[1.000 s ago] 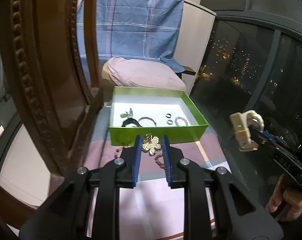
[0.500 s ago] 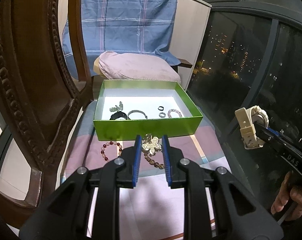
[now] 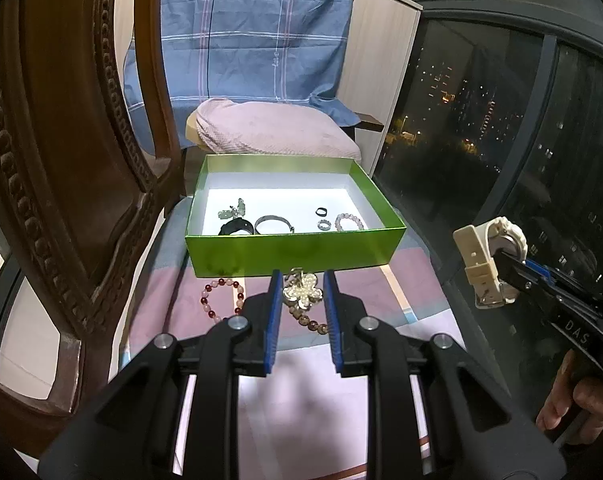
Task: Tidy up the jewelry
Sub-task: 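Lift the flower bracelet with the left gripper while the right gripper lifts the white watch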
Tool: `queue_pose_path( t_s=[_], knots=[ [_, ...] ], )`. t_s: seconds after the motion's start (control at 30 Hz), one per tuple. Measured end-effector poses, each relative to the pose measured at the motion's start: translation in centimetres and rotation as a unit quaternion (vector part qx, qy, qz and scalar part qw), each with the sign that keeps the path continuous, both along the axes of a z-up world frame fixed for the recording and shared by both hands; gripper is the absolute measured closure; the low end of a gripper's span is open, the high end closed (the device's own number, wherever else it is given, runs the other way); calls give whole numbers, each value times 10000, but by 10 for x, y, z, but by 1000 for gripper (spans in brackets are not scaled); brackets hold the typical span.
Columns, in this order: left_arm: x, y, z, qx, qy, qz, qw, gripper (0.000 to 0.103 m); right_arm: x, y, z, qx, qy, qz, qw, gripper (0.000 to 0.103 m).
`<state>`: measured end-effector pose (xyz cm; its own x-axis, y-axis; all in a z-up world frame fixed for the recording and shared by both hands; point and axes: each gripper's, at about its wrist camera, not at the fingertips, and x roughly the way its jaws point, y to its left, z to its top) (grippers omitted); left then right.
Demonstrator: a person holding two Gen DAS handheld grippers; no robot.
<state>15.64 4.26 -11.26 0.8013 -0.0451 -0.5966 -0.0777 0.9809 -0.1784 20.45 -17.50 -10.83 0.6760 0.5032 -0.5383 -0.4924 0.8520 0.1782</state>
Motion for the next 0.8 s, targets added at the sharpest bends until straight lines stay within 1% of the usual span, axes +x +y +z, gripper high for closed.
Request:
queue_pose_path(
  t_s=[0.6,0.8],
  knots=[
    [-1,-4,2,-16,48,22,10000,82,2,3,-4,-92,67,80,9999,81],
    [11,1,4,-104,42,102,9999,82,13,10,-2,-62,54,86,9999,81]
  ],
)
